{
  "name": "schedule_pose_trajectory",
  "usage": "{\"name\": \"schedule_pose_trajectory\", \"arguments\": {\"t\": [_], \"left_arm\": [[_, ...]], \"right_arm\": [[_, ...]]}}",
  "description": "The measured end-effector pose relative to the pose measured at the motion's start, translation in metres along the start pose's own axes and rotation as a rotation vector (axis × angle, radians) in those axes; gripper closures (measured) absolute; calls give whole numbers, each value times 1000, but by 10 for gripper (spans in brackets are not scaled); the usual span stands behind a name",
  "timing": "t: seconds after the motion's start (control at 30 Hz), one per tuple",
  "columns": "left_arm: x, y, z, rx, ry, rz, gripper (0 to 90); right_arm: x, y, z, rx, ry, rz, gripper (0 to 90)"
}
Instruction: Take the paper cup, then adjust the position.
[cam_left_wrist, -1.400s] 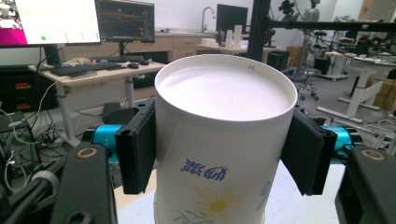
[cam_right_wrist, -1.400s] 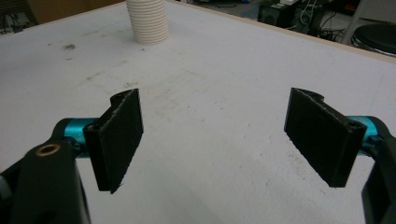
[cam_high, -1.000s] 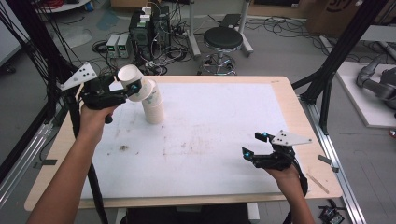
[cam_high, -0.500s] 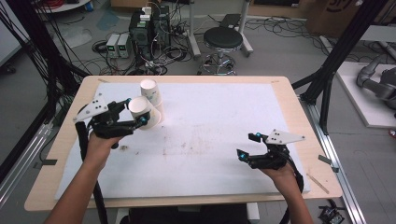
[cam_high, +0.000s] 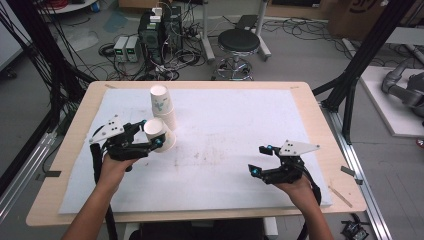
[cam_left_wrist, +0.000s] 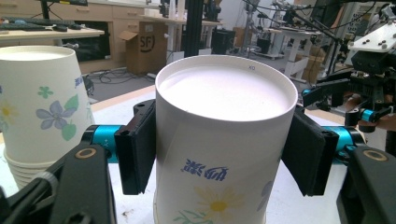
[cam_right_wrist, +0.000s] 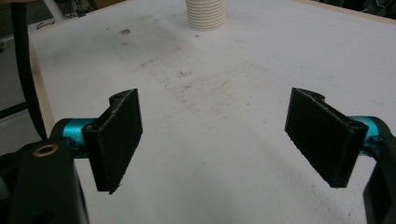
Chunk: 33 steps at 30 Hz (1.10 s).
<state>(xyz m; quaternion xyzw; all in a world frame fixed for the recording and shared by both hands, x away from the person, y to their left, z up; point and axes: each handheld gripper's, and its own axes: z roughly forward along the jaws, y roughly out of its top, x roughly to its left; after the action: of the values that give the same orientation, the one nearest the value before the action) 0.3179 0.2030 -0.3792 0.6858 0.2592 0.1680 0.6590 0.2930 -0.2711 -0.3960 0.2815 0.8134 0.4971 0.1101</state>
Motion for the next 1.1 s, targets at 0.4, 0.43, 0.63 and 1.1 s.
{"name": "schedule_pose_trajectory", "arguments": {"t": [0.4, 0.43, 0.63, 1.1], "left_arm": [[-6, -3, 8, 20, -37, -7, 334], [-6, -3, 9, 22, -43, -7, 334], [-11, -6, 16, 52, -61, 1, 333], [-27, -8, 38, 128, -168, 11, 334]], "right_arm": [[5, 3, 0, -16, 6, -14, 193], [5, 3, 0, -16, 6, -14, 193], [9, 9, 8, -20, 30, -42, 192], [25, 38, 44, -49, 141, -98, 193]]}}
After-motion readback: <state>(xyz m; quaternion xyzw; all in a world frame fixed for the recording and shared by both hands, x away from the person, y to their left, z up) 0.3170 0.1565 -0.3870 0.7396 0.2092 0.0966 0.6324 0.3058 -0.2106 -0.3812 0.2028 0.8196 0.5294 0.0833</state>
